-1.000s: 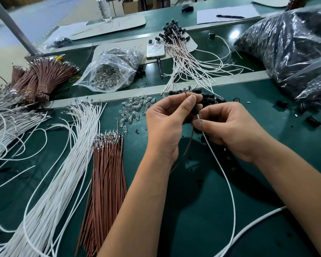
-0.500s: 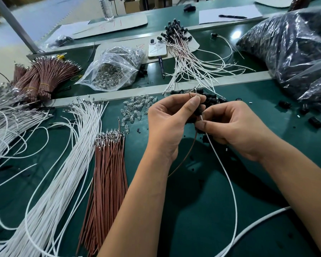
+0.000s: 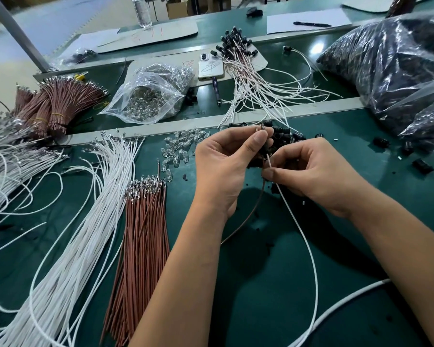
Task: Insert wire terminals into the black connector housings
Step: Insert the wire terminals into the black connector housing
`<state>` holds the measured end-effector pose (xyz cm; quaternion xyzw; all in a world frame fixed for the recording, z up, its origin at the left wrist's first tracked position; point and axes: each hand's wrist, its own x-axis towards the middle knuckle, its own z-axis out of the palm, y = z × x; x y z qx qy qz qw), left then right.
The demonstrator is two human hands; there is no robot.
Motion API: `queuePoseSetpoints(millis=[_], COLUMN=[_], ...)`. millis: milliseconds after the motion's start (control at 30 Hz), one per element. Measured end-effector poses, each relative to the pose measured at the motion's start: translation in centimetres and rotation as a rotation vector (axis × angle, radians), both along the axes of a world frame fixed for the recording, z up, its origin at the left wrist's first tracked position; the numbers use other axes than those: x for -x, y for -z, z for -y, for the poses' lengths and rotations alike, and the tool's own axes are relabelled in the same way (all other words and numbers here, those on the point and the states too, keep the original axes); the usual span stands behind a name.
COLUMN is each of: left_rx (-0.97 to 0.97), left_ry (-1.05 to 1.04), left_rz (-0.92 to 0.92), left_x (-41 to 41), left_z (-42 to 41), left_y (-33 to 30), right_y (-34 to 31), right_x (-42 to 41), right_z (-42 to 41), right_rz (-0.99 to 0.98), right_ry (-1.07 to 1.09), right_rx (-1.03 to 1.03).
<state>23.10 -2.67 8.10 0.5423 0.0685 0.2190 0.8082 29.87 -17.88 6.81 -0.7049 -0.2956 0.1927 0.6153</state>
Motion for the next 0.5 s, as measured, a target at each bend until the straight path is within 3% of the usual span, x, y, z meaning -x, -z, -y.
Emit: queuePoseSetpoints(millis=[500], left_rx=[-0.067], left_ry=[0.028], left_rz=[0.028], left_x=[0.09], left_z=[-0.26], left_y=[-0.06], right_y=[-0.48], right_x=[-0.13], right_z=[0.41], right_rz=[0.072], right_ry=[0.046], right_rx=[0.094])
